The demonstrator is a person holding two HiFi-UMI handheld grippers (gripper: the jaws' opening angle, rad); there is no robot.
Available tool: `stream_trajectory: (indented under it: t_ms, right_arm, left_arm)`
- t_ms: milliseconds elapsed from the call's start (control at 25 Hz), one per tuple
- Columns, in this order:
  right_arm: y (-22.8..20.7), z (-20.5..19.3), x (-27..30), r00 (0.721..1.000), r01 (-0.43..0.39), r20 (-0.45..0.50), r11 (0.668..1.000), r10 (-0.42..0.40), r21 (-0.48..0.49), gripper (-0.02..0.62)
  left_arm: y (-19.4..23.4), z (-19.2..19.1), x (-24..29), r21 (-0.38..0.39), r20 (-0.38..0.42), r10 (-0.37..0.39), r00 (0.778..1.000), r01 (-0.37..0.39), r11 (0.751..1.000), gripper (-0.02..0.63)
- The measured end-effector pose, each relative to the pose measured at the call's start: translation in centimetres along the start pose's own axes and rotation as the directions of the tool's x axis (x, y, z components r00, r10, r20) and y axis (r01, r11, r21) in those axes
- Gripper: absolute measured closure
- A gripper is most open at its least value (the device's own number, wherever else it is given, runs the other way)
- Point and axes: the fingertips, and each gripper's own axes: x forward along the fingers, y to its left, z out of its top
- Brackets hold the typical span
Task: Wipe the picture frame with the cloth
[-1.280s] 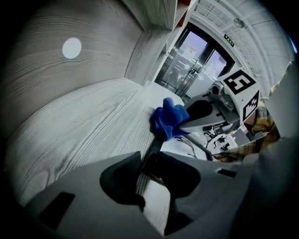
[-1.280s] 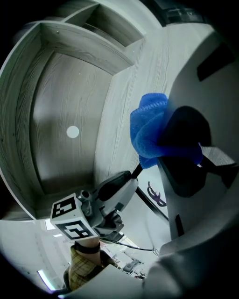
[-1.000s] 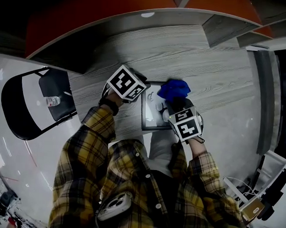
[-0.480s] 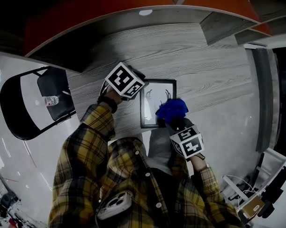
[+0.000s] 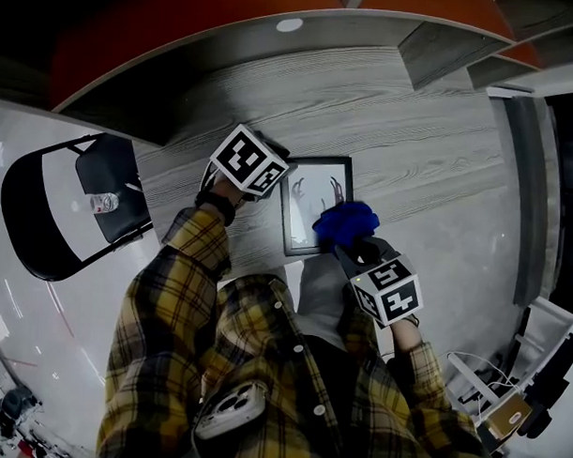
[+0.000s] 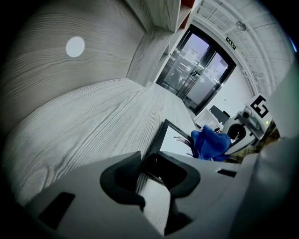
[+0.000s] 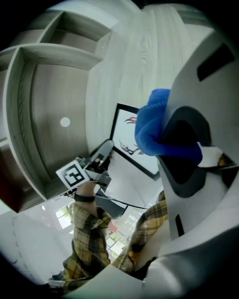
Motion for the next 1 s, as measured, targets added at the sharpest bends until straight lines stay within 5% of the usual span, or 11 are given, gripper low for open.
stream_trajectory:
  t_ms: [240, 400, 640, 1000]
  right_arm:
    - [-1.3, 10.7, -2.5, 0.976, 0.065, 0.215, 0.993, -0.043, -0.098, 0.543]
    - [-3.9, 14.1, 1.0, 0.970, 0.128, 0.220, 0.985, -0.100, -0.118, 0.543]
    - [-6.8, 12.7, 7.5, 0.980, 0.174, 0.122, 0.977, -0.159, -0.120, 0.543]
    - [-3.2, 7.3, 6.7, 1.000, 0.029, -0.008, 0.996, -0.030, -0.086, 0.545]
  left_arm:
    - [0.0, 0.1, 0.0, -0.021, 0.009, 0.019, 1.000, -0.018, 1.000, 0.499]
    - [0.1, 0.1, 0.0, -0.030, 0.018, 0.017, 1.000, -0.016, 0.999, 0.499]
    - [0.1, 0.3, 0.1, -0.043, 0.034, 0.020, 0.999, -0.018, 0.999, 0.499]
    - [0.2, 0.1, -0.1, -0.057, 0.039, 0.016, 0.999, -0.014, 0.998, 0.500]
